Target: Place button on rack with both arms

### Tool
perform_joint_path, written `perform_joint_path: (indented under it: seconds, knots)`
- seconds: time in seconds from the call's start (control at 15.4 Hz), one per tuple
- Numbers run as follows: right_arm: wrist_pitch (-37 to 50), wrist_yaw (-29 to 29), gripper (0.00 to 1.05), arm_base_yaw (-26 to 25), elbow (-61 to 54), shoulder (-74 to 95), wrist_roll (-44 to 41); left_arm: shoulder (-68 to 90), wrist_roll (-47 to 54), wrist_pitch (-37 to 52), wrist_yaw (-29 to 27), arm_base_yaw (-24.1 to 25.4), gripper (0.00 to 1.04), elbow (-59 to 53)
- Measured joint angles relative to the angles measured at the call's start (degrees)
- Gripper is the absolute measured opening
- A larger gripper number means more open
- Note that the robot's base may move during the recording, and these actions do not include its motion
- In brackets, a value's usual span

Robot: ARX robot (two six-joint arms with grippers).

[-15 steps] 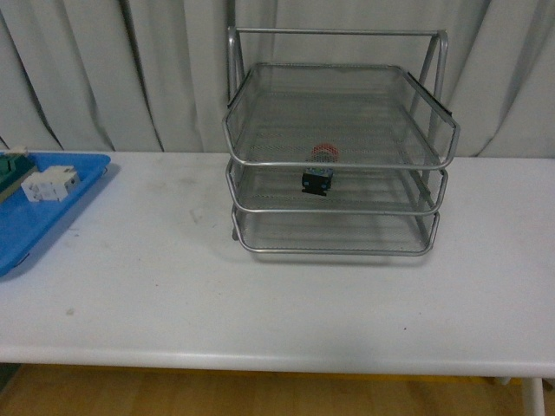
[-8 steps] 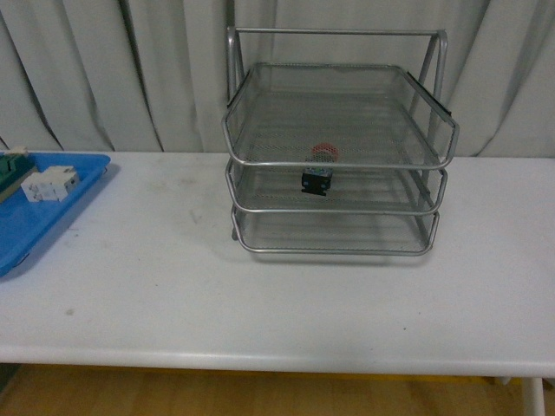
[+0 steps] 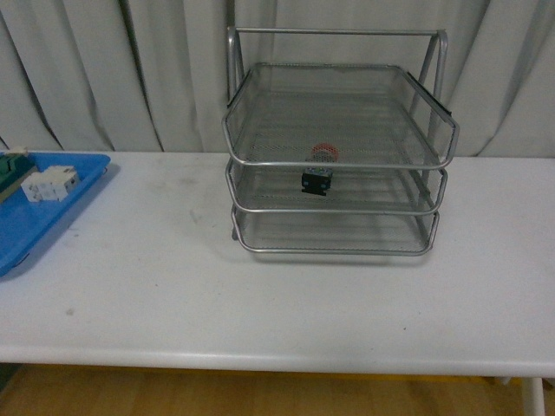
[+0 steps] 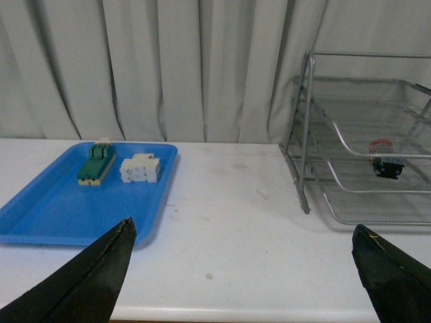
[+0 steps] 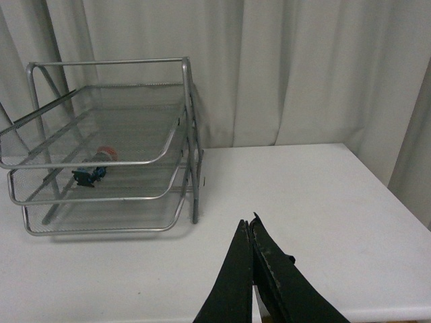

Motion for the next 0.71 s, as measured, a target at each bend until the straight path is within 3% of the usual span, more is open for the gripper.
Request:
perform_joint_path:
  seconds: [0.13, 0.19, 0.32, 0.52, 0.71]
  knots:
    - [-4.61, 0.00, 0.02, 0.00, 0.07, -3.23, 0.02, 0.00, 0.00, 0.00, 0.00, 0.00, 0.98, 0.00]
    - [-11.04, -0.15, 0.02, 0.00, 0.02, -9.88, 0.00, 0.00, 0.00, 0.02, -0.07, 0.00, 0.98, 0.00]
    - [-11.37, -0.15, 0.02, 0.02, 0.02, -10.45, -0.02, 0.00, 0.00, 0.04, -0.02, 0.00, 0.98, 0.00]
    - [-11.02, -0.15, 0.36, 0.02, 0.02, -10.56, -0.04, 0.00, 0.00, 0.02, 0.00, 0.00, 0.98, 0.00]
    - [-11.02, -0.15, 0.77, 0.02, 0.02, -10.56, -0.07, 0.00, 0.00, 0.02, 0.00, 0.00, 0.98, 0.00]
